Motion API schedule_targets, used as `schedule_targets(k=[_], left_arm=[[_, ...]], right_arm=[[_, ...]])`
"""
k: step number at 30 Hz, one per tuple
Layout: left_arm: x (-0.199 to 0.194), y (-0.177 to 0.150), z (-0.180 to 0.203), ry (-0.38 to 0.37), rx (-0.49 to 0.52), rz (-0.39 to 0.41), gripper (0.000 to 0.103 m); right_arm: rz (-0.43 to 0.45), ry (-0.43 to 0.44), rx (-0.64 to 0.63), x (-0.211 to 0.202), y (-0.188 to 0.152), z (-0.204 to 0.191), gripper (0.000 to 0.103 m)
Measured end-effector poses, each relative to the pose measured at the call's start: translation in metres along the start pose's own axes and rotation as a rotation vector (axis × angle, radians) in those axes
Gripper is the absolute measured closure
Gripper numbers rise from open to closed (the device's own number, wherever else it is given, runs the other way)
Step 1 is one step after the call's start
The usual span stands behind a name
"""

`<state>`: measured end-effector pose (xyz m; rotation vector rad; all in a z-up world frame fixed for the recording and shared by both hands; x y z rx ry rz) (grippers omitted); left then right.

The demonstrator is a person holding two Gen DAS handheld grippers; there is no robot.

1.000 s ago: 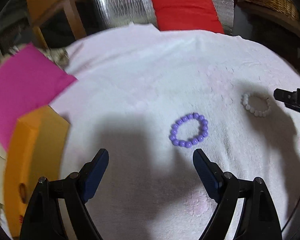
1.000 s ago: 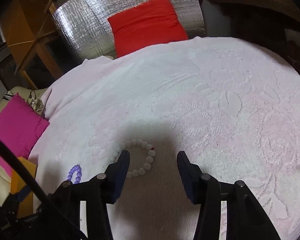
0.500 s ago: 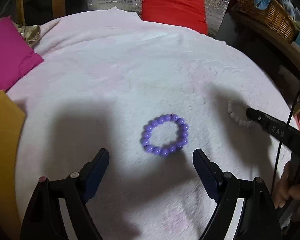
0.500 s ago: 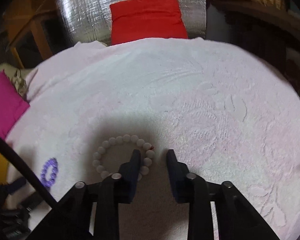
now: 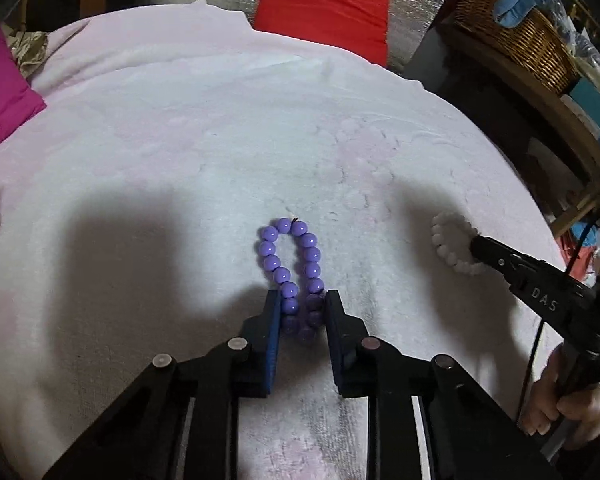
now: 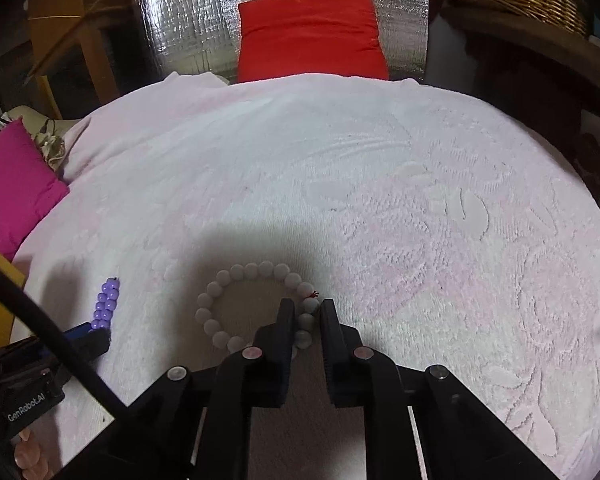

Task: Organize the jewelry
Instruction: 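Grasp the purple bead bracelet with the left tool while the right tool grasps the white pearl bracelet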

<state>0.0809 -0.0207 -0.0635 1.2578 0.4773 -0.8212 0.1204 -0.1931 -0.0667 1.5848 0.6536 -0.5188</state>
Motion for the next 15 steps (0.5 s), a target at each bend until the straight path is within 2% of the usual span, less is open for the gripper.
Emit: schedule_targets(k=[6,11,14,15], left_arm=[[-0.008,-0.006,0.005,-0.041,0.007,-0.025,0.085],[-0.011,-0.009,-0.002,-0.004,0.014,-0.026,0.085],[-0.006,-0.009,-0.006,0.01,0.003,-0.032,0.078],[-0.004,-0.009,-0.006,0.012,-0.001,-0.032,0.072]], right_arm=[[-0.02,0.034,0.019,-0.008,-0.005,0.01,0.089],[-0.035,0.048,0.035,-0.009,-0.008,0.019,0.089],[-0.04,0.06,0.049,-0.011,-0.009,0.019,0.088],[-0.045,0.064,0.056,-0.01,-0.008,0.02,0.088]])
Point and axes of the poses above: each gripper's, at about its wrist camera, not at the fingertips, and x roughly the way its jaws point, z to its right, y to its top, the point moved 9 cm from there along x, roughly the way its jaws point, and after that the axes turned 10 degrees about z, right-handed, at the moved point
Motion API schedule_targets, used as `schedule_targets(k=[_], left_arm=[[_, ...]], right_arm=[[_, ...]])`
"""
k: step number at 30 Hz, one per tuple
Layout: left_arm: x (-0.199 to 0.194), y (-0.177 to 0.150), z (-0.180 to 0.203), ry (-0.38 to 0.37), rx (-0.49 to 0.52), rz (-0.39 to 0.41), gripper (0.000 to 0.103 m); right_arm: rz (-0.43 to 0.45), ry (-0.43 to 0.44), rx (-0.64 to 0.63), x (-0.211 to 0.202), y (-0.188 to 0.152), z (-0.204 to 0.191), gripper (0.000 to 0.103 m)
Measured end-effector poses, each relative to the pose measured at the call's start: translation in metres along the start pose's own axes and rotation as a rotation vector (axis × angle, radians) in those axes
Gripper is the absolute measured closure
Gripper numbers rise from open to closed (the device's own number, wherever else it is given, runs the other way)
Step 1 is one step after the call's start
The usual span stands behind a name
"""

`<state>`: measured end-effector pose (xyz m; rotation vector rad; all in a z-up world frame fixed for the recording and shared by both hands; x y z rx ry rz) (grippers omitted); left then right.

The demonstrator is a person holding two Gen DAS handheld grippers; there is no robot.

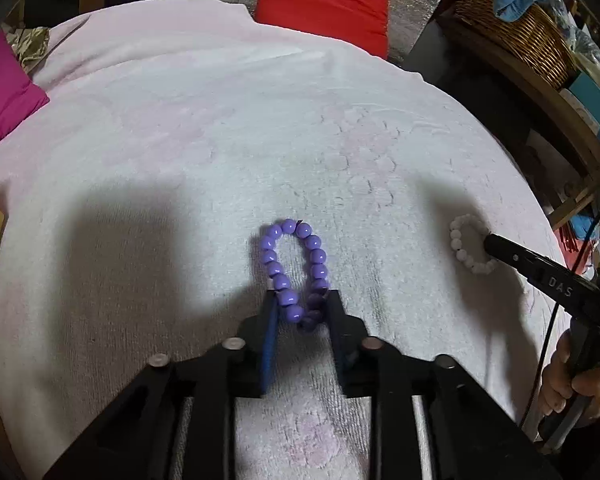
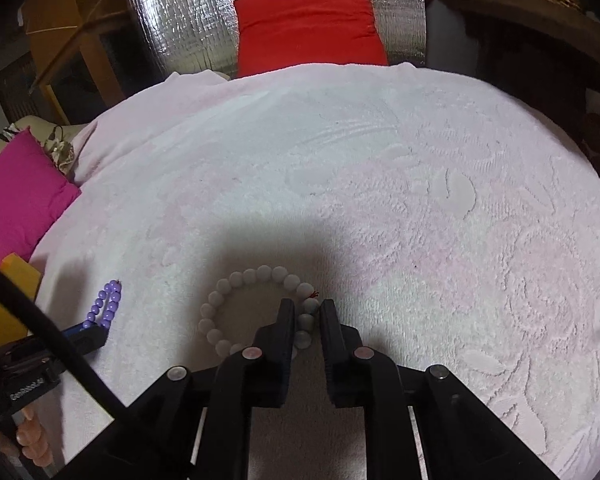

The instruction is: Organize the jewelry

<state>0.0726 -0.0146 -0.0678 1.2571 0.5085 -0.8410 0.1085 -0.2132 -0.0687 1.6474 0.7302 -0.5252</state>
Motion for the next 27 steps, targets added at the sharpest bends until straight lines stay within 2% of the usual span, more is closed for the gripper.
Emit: schedule_targets(k=[2,5,7,11,12,15,25,27], left_arm=[[0.002,0.0,0.0,-0.001,-0.003,0.004,0.07],[0.004,0.001,0.0,-0.001,-0.002,0.014,0.07],[0.003,0.0,-0.001,0.0,-0.005,0.019,0.07],[0.002,0.0,-0.003,0.004,-0.006,0.029,0.073],[0.001,0.0,-0.004,0.007,-0.006,0.032,0.081],[-0.002,0.0,-0.007,-0.01,-0.03,0.029,0.094],[-0.024,0.007,-0.014,-0.027,-0.044,0.068,0.094],[-0.028,0.009,-0.016,-0.02,-0.04,0.076,0.094]], right_arm=[[0.002,0.005,0.007,0.001,0.001,0.0,0.087],[0.002,0.008,0.007,0.003,0.0,-0.001,0.075],[0.013,0.001,-0.001,0.004,0.001,-0.003,0.074],[0.039,-0.026,-0.027,0.005,0.001,-0.008,0.076],[0.047,-0.031,-0.033,0.005,0.001,-0.009,0.082],[0.06,-0.018,-0.044,0.002,0.002,-0.014,0.088],[0.116,0.058,-0.012,-0.015,0.014,-0.028,0.088],[0.115,0.05,-0.022,-0.018,0.015,-0.028,0.088]])
Point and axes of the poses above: each gripper's, at about its wrist camera, not at the fingertips, and x roughly the way its jaws point, z to its right, y to its top, the point moved 9 cm from there along x, roughly the way its jaws point, and after that the axes turned 10 degrees about z, right-handed, at the moved point
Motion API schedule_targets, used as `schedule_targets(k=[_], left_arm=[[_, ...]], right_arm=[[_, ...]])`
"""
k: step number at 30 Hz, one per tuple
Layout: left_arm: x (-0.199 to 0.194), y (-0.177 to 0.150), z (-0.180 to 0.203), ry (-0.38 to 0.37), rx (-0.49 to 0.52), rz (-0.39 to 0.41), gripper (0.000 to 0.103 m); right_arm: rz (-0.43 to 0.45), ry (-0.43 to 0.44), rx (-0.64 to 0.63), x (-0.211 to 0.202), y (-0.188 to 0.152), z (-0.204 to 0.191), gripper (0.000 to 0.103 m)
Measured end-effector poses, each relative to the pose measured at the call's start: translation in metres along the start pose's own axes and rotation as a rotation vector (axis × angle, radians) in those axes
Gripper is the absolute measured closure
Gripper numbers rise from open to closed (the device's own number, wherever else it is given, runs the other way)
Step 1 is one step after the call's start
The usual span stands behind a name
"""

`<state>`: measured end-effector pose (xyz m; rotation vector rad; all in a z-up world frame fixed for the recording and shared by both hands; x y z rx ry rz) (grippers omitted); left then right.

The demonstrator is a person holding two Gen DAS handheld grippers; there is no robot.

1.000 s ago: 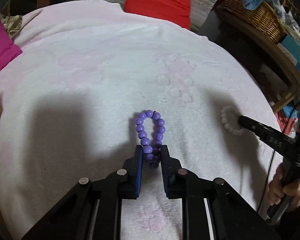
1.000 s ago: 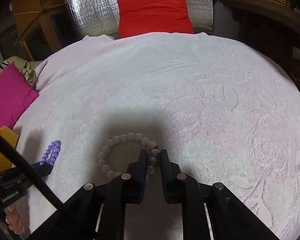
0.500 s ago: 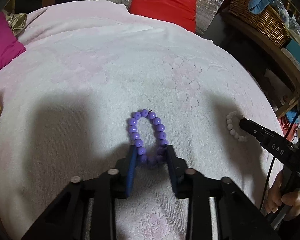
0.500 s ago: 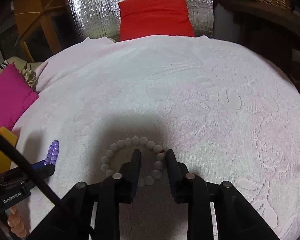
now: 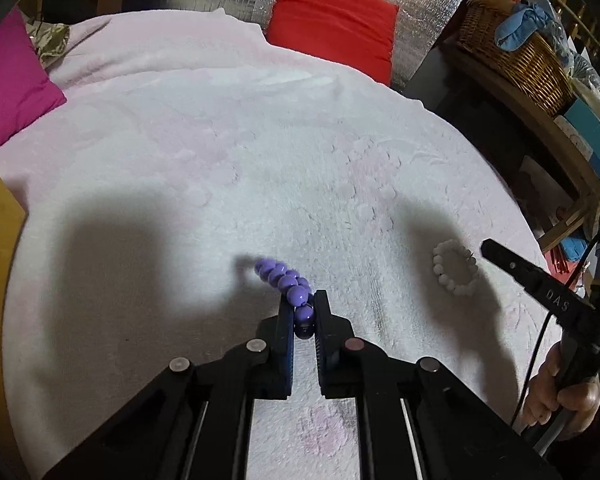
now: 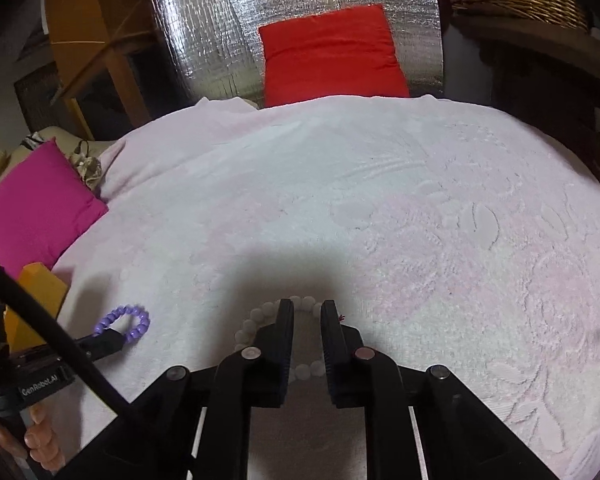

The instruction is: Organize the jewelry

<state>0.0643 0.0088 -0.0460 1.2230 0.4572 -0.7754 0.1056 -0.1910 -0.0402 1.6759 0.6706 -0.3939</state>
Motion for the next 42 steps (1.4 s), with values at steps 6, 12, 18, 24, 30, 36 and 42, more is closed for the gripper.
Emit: schedule_targets(k=[6,12,18,24,30,36,42], left_arm=[[-0.01,0.008,-0.002,-0.007,-0.012,0.031,0.094],[-0.016,0.016,-0.006,0.035,-0.003,0.067,0.094],[-0.015,0.013,-0.01,0.052,0.006,0.055,0.094],[-0.018,0.014,-0.014,0.053,0.003,0.055,0.094],[-0.023,0.017,-0.014,0.046,-0.003,0.07,0.094],[-0.028,0.018,-0.012,0.045,-0.004,0.082,0.094],[-0.04,0.019,-0.006,0.043,0.013,0.1,0.094]], right_arm=[[-0.014,0.028,0.031,-0.007,0.0,0.008,0.086],[-0.068,0.125,-0.058,-0.001,-0.017,-0.031,0.084],[-0.108,0.08,-0.14,0.022,-0.033,-0.051,0.069],[-0.083,0.049,-0.156,0.032,-0.032,-0.055,0.084],[-0.08,0.115,-0.093,0.025,-0.028,-0.053,0.087],[-0.059,0.247,0.042,0.008,-0.013,-0.057,0.087],[-0.032,0.379,0.179,-0.011,0.001,-0.064,0.088]])
Point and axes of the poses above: each gripper's, at about its wrist camera, not at the fingertips, and x roughly the way its jaws point, z to its right, y to its top, the point moved 9 cm from there along x, roughly the way its jaws point, and after that the axes turned 10 degrees about z, right-handed, at the moved point
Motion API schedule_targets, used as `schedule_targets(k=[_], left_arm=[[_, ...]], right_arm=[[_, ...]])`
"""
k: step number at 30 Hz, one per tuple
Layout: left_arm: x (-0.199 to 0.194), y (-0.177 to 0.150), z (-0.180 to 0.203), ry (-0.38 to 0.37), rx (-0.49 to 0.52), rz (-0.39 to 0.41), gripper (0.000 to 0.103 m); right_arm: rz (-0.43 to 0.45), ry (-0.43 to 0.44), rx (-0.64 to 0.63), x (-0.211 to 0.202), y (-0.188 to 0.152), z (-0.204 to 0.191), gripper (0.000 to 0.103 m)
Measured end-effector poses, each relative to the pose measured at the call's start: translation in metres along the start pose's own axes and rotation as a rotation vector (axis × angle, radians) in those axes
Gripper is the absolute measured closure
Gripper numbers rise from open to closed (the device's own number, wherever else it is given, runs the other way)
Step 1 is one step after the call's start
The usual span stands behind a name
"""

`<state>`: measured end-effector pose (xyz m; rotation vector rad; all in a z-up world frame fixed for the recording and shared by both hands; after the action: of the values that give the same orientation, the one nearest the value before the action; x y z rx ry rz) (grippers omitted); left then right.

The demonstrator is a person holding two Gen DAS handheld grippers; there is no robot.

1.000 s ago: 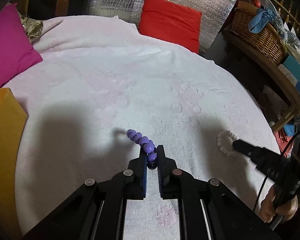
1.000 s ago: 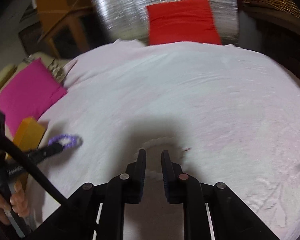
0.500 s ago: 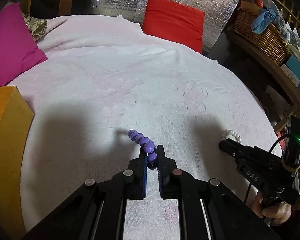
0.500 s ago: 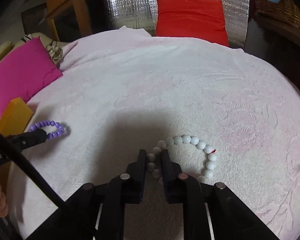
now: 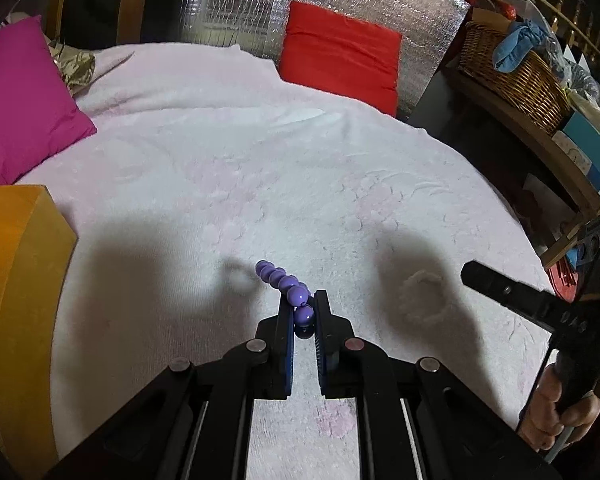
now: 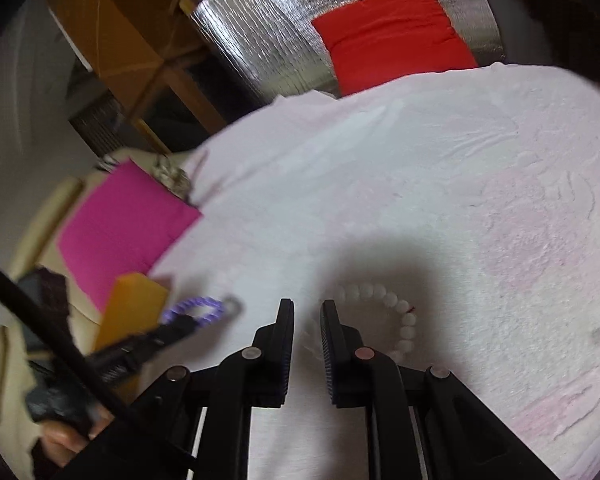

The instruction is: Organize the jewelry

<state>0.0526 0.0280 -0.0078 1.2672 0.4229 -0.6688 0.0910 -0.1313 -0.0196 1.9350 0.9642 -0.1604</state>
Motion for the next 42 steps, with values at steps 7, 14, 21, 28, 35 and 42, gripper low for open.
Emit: schedule_targets(k=[7,14,21,28,35,42], left_arm=[[-0.016,-0.005,0.006,0.003,0.032,0.016,0.094],[-0.017,-0.012,0.0,0.015,0.027,-0.001,0.094],[-0.012,-0.011,-0.001,0.008,0.01,-0.012,0.094],[-0.008,-0.013,-0.001,-0.003,0.0,-0.026,0.094],[-0.006,-0.013,-0.001,0.0,-0.006,-0.03,0.094],[-0.004,-0.014,0.003,-0.006,-0.004,-0.029,0.094]], right_arm=[[0.04,0.048,0.03,-0.022,0.005,-0.025,0.088],[0.046,-0.213,-0.014,-0.028,0.008,0.014,0.057],[-0.031,-0.263,-0.051,-0.002,-0.009,0.024,0.033],[-0.115,-0.342,-0.285,0.034,-0.04,0.007,0.03],[-0.071,-0.386,-0.291,0.03,-0.03,0.021,0.084],[-0.02,-0.321,-0.219,0.005,-0.011,0.024,0.089]])
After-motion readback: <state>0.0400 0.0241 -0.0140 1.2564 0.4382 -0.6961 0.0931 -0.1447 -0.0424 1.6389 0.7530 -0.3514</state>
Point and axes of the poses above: each gripper's, at about its wrist camera, not at the fingertips, and x roughly the way its jaws point, z to its right, y to its top, the point moved 9 cm from there along x, roughly the way its jaws point, and after that the axes turned 10 degrees about z, right-handed, at the moved point
